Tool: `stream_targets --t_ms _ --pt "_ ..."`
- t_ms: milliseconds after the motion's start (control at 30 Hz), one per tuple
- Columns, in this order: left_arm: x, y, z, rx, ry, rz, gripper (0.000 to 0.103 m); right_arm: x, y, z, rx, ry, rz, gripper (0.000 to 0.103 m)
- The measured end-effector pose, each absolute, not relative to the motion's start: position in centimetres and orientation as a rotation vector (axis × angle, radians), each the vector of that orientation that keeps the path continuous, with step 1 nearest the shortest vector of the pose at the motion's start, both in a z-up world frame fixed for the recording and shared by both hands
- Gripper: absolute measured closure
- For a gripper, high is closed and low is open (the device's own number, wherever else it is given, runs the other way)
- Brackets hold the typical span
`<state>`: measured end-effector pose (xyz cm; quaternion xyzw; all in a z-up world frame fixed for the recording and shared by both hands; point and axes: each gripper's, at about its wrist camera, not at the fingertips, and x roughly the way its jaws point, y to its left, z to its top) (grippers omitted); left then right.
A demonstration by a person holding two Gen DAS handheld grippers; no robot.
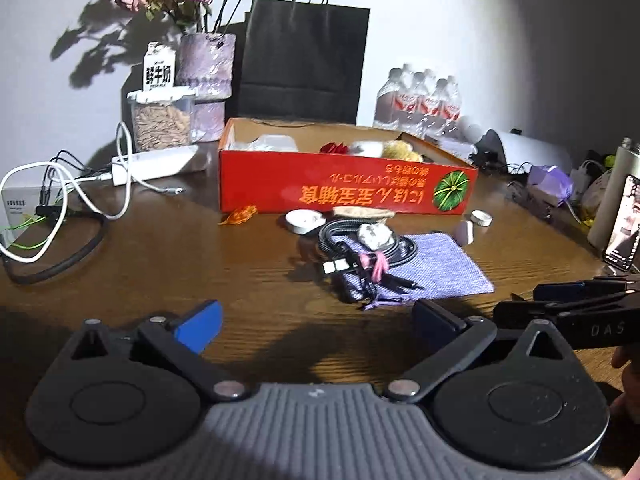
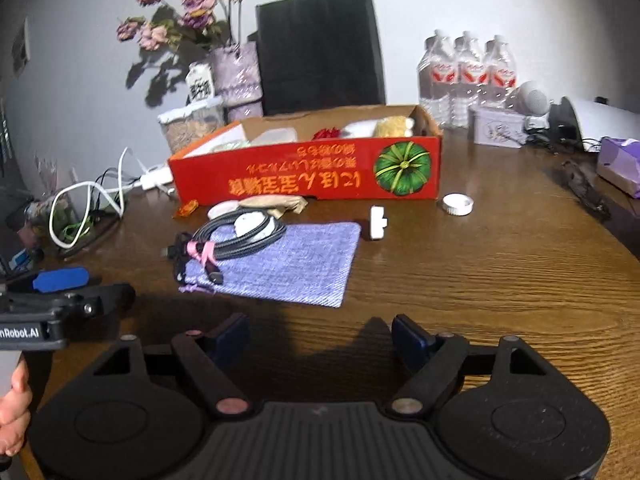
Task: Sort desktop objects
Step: 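Withdraw both open tools from the cardboard box back over the desk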
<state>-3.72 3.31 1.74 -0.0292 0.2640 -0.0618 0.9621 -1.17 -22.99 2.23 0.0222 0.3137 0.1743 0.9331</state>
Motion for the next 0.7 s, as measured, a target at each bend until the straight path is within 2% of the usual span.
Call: stream_targets --t_ms 700 --pt "-4.02 2.28 1.29 0.015 0.538 -0.171 0.000 -0.75 -23.29 2.29 0.072 0.658 0.381 0.025"
